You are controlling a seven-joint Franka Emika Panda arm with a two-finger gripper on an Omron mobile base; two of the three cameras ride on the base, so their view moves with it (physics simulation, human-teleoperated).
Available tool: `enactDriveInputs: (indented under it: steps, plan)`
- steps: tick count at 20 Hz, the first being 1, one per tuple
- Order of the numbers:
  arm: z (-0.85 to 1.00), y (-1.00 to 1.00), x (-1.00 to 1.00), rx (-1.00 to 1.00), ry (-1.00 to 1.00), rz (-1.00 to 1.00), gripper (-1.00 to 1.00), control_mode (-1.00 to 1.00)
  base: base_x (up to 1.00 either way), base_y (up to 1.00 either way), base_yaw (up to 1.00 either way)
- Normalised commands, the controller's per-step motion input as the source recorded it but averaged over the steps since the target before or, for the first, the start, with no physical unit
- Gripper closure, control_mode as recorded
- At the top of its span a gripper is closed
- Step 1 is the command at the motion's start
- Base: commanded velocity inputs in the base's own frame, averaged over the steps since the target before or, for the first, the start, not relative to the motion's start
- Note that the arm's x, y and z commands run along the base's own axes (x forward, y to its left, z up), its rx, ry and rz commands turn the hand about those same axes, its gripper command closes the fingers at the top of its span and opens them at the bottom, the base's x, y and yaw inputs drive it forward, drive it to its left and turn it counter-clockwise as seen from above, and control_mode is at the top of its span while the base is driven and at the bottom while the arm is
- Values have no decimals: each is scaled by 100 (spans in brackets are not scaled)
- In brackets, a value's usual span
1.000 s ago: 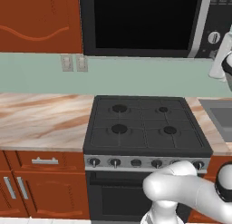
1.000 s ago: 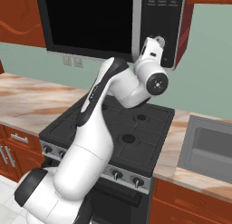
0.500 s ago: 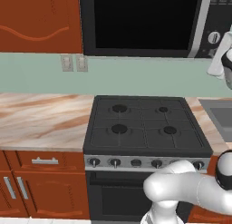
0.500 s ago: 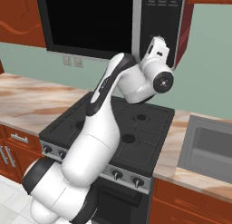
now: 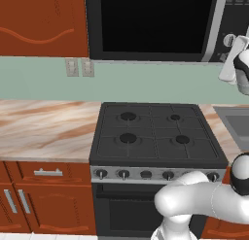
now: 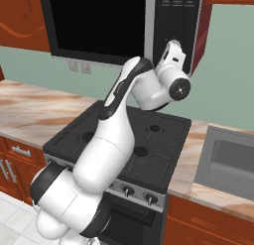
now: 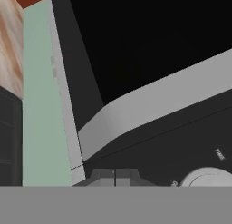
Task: Place the bowl containing the onion and bell pepper in the microwave. Close the microwave door and press the start button to microwave the meal.
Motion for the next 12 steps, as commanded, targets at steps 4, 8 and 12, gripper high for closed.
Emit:
enactDriveInputs:
  steps: [4,8,12]
  plan:
    - [-1,-6,26,0,0,0,100,-100,0,0,0]
    - [0,-17,26,0,0,0,100,-100,0,0,0]
    - [0,-20,25,0,0,0,100,-100,0,0,0]
